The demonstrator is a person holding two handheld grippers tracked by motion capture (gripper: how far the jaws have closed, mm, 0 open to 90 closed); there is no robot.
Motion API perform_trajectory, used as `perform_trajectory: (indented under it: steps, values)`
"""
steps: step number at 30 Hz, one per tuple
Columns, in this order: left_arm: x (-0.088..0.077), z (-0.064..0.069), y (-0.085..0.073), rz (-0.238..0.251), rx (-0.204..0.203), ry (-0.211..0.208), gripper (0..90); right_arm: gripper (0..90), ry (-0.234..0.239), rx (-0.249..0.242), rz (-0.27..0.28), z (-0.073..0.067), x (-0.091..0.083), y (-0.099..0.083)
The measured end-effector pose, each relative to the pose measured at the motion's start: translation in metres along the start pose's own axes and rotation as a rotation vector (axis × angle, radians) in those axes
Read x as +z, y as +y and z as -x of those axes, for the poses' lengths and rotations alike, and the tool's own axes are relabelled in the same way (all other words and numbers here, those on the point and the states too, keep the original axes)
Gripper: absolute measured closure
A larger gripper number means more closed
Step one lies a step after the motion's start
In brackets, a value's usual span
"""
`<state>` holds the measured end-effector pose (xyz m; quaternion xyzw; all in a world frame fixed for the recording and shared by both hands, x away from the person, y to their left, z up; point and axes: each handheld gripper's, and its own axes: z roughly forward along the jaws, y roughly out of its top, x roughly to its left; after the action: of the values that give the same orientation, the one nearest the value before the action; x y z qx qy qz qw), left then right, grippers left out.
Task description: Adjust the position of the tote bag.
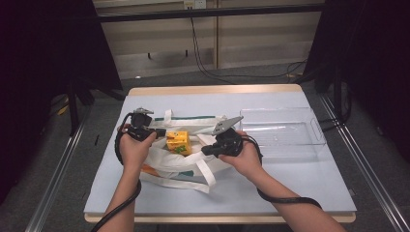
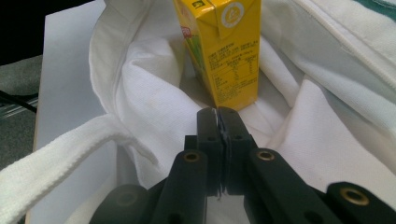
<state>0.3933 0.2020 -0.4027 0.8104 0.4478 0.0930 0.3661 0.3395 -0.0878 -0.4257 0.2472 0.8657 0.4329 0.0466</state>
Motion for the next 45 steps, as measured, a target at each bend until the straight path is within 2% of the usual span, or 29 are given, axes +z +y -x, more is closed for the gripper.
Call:
perform_trajectory:
  steps: [2, 4, 5, 9, 10, 15, 17, 19, 20, 21, 23, 26, 29, 30, 31, 33, 37, 44, 45]
  values:
    - [0.002, -0.002, 0.0, -0.008, 0.011, 0.005, 90.0, 87.7, 0.004, 0.003, -0.001, 0.0, 0.0, -0.001]
    - [0.004, -0.003, 0.0, -0.004, -0.002, 0.012, 90.0, 87.7, 0.002, 0.004, -0.004, -0.001, 0.0, -0.002]
    - [0.004, -0.005, 0.0, -0.023, 0.008, 0.009, 90.0, 87.7, 0.003, -0.001, -0.005, -0.001, 0.0, -0.002]
    - [0.007, -0.005, 0.001, -0.012, -0.012, 0.013, 90.0, 87.7, 0.002, 0.003, -0.006, -0.002, 0.0, -0.004]
    - [0.007, -0.006, 0.001, -0.023, 0.003, 0.02, 90.0, 88.1, 0.003, 0.001, -0.005, -0.002, 0.0, -0.005]
    - [0.009, -0.008, 0.002, -0.015, -0.017, 0.023, 90.0, 89.2, 0.009, 0.0, -0.015, -0.004, 0.001, -0.01]
    - [0.009, -0.01, 0.003, -0.031, -0.001, 0.019, 90.0, 89.6, 0.013, -0.005, -0.018, -0.004, 0.002, -0.012]
    - [0.011, -0.009, 0.003, -0.012, -0.02, 0.025, 90.0, 89.7, 0.018, 0.0, -0.018, -0.005, 0.002, -0.015]
    - [0.011, -0.011, 0.003, -0.028, -0.004, 0.025, 90.0, 89.7, 0.015, -0.002, -0.02, -0.005, 0.002, -0.016]
    - [0.012, -0.01, 0.003, -0.023, -0.018, 0.023, 90.0, 89.7, 0.017, 0.001, -0.021, -0.005, 0.003, -0.017]
    - [0.013, -0.012, 0.003, -0.029, -0.007, 0.024, 90.0, 89.8, 0.019, 0.003, -0.022, -0.006, 0.003, -0.02]
    - [0.015, -0.013, 0.004, -0.018, -0.026, 0.031, 90.0, 89.8, 0.023, 0.004, -0.02, -0.006, 0.004, -0.022]
    - [0.016, -0.015, 0.005, -0.032, -0.017, 0.03, 90.0, 89.9, 0.024, 0.009, -0.024, -0.007, 0.005, -0.025]
    - [0.018, -0.015, 0.005, -0.019, -0.034, 0.032, 90.0, 89.9, 0.024, 0.005, -0.023, -0.007, 0.006, -0.025]
    - [0.018, -0.015, 0.005, -0.018, -0.033, 0.034, 90.0, 89.9, 0.029, 0.007, -0.023, -0.007, 0.006, -0.026]
    - [0.018, -0.018, 0.005, -0.035, -0.02, 0.027, 90.0, 89.9, 0.022, 0.005, -0.023, -0.008, 0.007, -0.027]
    - [0.022, -0.02, 0.005, -0.025, -0.038, 0.019, 90.0, 89.9, 0.02, 0.007, -0.022, -0.008, 0.009, -0.031]
    - [0.028, -0.024, 0.005, -0.039, -0.05, 0.023, 90.0, 90.0, 0.02, 0.006, -0.024, -0.01, 0.011, -0.034]
    - [0.029, -0.024, 0.005, -0.041, -0.056, 0.012, 90.0, 89.9, 0.022, 0.004, -0.023, -0.01, 0.011, -0.035]
